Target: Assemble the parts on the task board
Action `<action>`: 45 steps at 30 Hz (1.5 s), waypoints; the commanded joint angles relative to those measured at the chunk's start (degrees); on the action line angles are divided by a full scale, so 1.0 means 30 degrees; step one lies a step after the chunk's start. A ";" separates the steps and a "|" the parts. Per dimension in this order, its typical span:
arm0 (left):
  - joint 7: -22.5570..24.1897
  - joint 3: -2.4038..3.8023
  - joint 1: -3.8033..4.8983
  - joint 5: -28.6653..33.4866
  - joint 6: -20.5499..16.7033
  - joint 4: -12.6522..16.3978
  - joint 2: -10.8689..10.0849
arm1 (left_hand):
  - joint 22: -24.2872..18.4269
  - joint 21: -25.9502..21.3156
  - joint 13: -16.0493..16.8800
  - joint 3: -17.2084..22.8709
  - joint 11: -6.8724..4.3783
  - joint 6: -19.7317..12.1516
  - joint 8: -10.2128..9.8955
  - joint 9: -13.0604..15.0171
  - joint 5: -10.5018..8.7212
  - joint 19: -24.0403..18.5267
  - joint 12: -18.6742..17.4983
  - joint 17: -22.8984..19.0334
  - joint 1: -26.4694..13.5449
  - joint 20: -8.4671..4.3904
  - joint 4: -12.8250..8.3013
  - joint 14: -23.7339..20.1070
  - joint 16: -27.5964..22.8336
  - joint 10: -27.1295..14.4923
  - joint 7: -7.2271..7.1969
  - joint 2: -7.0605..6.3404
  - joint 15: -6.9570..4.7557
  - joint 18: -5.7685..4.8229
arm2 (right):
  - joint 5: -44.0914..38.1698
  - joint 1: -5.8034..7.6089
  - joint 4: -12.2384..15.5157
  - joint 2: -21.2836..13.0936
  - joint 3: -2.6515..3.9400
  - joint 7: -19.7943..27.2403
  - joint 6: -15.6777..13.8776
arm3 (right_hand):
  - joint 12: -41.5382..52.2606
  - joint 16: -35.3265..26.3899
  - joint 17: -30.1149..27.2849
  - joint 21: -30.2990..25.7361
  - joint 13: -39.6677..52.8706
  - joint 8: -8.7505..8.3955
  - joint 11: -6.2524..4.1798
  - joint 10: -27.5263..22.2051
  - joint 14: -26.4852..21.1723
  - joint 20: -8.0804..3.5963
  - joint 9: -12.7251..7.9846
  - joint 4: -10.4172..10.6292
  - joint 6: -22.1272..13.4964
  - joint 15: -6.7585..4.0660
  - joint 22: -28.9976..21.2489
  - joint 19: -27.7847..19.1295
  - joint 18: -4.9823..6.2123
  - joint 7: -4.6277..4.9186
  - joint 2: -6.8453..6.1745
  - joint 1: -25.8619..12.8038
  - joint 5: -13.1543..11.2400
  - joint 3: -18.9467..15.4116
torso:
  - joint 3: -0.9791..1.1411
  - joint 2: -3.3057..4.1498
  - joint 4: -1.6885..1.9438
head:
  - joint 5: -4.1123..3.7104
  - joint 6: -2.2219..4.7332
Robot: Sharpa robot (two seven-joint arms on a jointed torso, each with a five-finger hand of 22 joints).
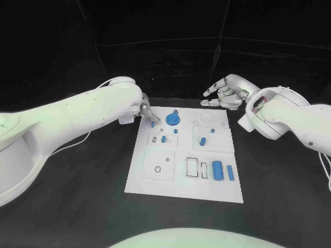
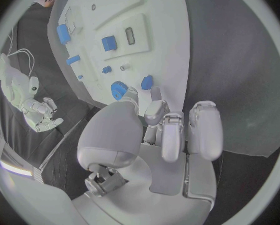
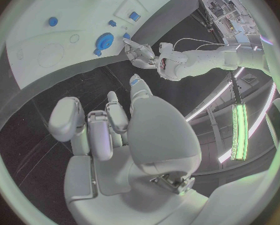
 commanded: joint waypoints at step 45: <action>0.0394 0.0013 -0.0040 0.0290 0.0538 0.0342 -0.0122 | 0.0246 -0.0002 -0.0001 0.0963 -0.0177 0.0465 -0.0143 -0.0449 -0.0133 0.0299 0.0066 0.5032 0.3867 0.0030 -0.1654 0.1982 0.0059 0.0026 -0.0216 0.1970 0.0013 -0.0069 | 0.0022 0.0033 -0.0059 0.0118 0.0012 0.0076 0.0090 | -0.0074 -0.0108 0.1809 -0.0131 0.0010 0.0110 -0.0076 -0.0030 0.1295 -0.0095 -0.0029 0.0023 -0.0047 -0.0133 -0.0037 -0.0069 0.0260 -0.0079 0.0131 -0.0004 0.0086 -0.0153 | 0.0002 -0.0002 -0.0029 | 0.0060 -0.0157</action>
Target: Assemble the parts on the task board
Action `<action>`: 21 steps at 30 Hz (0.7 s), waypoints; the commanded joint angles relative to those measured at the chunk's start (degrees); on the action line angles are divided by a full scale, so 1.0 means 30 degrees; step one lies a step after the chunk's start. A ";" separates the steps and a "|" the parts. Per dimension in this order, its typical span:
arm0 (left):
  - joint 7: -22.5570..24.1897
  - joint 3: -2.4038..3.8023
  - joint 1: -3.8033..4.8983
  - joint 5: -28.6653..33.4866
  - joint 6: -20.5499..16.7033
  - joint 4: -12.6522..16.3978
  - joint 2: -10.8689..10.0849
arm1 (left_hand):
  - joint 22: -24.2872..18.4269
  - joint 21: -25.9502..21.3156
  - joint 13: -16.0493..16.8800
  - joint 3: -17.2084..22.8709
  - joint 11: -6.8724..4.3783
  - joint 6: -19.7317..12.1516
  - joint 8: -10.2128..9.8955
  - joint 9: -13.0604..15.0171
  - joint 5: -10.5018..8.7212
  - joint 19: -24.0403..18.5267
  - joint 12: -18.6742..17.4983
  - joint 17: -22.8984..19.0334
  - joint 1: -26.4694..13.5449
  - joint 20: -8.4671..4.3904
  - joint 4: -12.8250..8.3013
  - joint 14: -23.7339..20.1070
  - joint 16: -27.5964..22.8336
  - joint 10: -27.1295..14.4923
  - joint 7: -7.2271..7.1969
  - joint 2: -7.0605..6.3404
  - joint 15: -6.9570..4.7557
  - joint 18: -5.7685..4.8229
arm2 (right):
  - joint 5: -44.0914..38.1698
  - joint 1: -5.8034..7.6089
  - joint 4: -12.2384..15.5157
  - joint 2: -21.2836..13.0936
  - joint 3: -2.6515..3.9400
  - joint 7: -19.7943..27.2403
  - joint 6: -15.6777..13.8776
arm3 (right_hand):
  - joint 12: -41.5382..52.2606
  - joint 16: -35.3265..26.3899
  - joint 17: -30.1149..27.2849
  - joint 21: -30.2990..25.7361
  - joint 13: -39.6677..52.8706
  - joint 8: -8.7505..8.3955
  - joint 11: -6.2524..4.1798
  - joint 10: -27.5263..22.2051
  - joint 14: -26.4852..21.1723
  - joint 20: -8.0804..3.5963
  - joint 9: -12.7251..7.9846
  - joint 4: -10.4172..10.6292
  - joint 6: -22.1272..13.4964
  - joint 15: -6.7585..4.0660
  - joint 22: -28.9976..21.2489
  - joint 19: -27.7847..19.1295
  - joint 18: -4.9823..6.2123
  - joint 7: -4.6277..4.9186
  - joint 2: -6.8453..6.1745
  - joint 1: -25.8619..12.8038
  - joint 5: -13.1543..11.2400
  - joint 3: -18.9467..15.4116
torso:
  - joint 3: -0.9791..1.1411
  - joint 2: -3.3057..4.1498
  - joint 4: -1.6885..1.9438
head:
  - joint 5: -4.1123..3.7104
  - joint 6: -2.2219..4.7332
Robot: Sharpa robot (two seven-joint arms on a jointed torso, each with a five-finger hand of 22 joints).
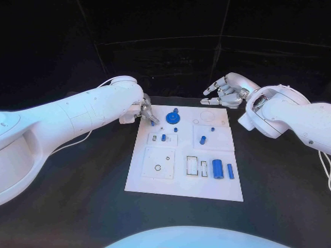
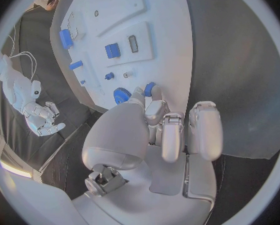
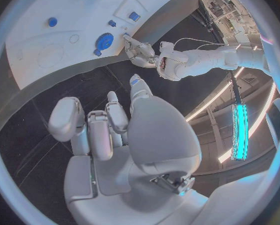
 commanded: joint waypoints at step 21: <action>0.0577 0.0044 0.0186 0.3389 -0.2584 0.3445 -0.2569 | 0.0267 -0.0117 -0.0200 0.1615 -0.0336 -0.0036 0.0255 0.0256 -0.0142 0.0285 -0.0138 0.5032 0.1821 -0.0130 -0.1135 0.1982 0.0059 -0.0034 -0.0245 0.0889 -0.0105 -0.0078 | 0.0022 0.0035 -0.0084 -0.0018 0.0011 0.0045 0.0191 | -0.0086 -0.0132 0.1764 -0.0175 -0.0009 0.0124 -0.0076 -0.0045 0.1287 -0.0097 -0.0031 -0.0022 -0.0056 -0.0134 -0.0102 -0.0102 0.0276 -0.0078 0.0153 0.0036 0.0100 -0.0122 | 0.0083 -0.0128 0.0217 | 0.0158 0.0031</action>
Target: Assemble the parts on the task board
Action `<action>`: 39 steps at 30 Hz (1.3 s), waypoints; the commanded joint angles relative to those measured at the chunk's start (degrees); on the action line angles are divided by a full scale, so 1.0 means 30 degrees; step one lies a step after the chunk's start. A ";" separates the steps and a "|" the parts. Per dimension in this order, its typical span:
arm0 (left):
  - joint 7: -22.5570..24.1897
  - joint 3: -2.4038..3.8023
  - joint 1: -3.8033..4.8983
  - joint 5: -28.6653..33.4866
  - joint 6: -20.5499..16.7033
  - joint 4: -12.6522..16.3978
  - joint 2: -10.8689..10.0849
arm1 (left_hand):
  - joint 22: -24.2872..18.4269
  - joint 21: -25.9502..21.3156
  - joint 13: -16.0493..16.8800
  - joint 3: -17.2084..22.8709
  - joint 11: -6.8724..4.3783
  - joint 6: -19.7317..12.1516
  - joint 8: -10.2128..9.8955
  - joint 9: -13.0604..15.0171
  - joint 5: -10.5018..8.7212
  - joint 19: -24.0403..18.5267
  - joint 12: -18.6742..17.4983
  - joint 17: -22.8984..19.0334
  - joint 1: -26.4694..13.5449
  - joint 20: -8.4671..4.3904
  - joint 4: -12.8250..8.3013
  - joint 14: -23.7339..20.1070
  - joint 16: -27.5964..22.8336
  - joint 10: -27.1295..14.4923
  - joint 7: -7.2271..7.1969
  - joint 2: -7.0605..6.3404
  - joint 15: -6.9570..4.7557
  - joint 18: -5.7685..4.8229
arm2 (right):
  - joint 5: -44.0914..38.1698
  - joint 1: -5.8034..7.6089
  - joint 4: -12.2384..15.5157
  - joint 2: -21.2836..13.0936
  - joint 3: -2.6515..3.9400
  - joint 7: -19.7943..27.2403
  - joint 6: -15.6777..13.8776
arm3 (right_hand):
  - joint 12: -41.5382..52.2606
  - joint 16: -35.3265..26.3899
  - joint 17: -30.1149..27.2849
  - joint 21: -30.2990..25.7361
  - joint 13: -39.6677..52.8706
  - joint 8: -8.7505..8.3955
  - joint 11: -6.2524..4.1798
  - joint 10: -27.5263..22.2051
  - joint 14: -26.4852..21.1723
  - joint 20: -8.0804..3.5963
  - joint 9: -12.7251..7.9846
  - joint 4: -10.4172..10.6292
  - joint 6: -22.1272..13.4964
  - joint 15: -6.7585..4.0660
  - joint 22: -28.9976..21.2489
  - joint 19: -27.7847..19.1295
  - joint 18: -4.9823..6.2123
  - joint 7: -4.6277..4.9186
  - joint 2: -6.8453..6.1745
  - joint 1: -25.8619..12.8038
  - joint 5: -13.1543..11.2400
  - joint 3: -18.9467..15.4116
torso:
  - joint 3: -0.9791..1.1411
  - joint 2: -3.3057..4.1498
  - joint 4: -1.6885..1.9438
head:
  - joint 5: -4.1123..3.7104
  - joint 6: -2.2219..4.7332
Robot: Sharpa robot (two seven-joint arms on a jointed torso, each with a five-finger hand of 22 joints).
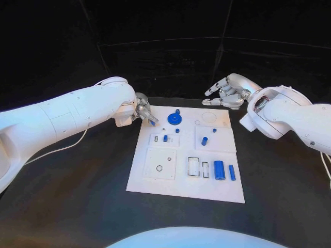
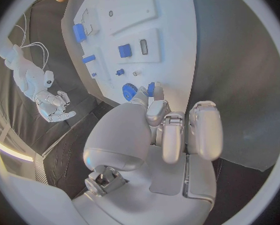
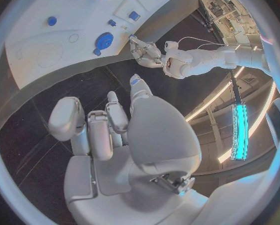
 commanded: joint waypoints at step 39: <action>-0.0027 -0.0441 -0.1223 -0.2113 -0.3638 0.6313 -0.3245 | 0.0451 0.0073 0.0067 0.1508 -0.0163 -0.0103 0.0465 0.0517 0.0029 0.0358 0.0019 0.5032 0.0761 -0.0188 -0.0547 0.1982 0.0059 0.0217 -0.0191 -0.0128 -0.0157 -0.0113 | 0.0024 0.0028 -0.0229 0.0061 0.0006 0.0045 0.0370 | -0.0086 -0.0132 0.1767 -0.0059 -0.0009 0.0124 -0.0076 -0.0045 0.1287 -0.0097 -0.0031 -0.0022 -0.0056 -0.0134 -0.0019 -0.0102 0.0276 -0.0079 0.0154 0.0036 0.0100 -0.0122 | 0.0057 -0.0067 0.0158 | 0.0177 -0.0263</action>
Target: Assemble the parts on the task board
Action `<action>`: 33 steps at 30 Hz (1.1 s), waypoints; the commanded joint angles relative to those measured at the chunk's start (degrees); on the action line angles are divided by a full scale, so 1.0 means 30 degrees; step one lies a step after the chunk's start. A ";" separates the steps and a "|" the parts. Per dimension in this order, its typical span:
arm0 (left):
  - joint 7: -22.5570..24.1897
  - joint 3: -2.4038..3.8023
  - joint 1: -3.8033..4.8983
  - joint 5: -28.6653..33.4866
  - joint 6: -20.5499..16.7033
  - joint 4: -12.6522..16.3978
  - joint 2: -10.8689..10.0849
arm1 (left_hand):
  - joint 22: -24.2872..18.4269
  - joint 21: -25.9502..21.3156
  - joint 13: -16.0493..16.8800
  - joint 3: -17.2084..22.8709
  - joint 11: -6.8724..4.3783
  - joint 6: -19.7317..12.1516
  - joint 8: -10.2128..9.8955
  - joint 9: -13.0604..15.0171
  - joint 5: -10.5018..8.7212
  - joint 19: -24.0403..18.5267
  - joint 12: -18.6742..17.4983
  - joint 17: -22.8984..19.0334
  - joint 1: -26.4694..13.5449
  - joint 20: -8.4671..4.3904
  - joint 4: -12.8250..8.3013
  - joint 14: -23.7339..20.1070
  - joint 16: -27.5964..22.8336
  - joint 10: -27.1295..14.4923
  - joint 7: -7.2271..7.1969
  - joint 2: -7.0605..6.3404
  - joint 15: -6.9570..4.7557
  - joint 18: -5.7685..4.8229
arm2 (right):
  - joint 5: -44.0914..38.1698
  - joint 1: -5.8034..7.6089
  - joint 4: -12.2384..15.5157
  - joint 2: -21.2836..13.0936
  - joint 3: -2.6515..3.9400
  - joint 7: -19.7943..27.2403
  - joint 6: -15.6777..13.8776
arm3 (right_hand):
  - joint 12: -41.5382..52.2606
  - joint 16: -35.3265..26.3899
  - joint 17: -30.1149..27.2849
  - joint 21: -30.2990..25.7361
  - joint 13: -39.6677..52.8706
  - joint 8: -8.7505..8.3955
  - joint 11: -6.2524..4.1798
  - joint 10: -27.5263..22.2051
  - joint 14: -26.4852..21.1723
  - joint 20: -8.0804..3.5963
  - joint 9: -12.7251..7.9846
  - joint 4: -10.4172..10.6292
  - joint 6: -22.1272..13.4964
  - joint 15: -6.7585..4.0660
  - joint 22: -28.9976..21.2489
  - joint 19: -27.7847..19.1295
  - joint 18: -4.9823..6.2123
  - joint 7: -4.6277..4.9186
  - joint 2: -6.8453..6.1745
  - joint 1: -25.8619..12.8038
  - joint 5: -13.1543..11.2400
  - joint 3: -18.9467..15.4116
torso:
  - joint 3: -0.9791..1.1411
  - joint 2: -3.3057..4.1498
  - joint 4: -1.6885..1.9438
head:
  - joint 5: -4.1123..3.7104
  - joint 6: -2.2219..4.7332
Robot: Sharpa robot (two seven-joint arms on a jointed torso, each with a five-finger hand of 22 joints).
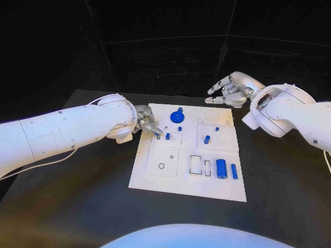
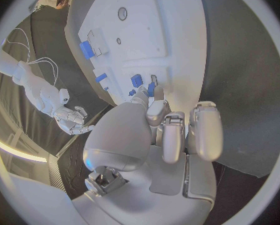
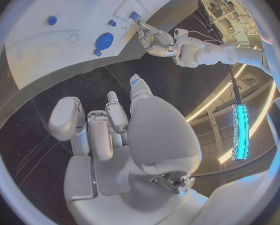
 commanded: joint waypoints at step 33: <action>-0.0295 -0.0243 0.0002 -0.1088 0.1155 0.0047 0.0377 | 0.0486 0.0081 -0.0055 0.1636 -0.0067 -0.0078 0.0406 0.0549 0.0060 0.0301 -0.0015 0.5032 0.0357 -0.0130 -0.0988 0.1982 0.0059 0.0120 -0.0125 -0.0084 -0.0161 -0.0121 | 0.0021 0.0028 -0.0021 0.0104 0.0010 0.0077 0.0153 | -0.0086 -0.0132 0.1771 -0.0059 -0.0010 0.0124 -0.0076 -0.0045 0.1288 -0.0096 -0.0031 -0.0021 -0.0055 -0.0135 -0.0023 -0.0102 0.0275 -0.0078 0.0154 0.0036 0.0100 -0.0122 | -0.0004 -0.0004 0.0040 | -0.0155 -0.0145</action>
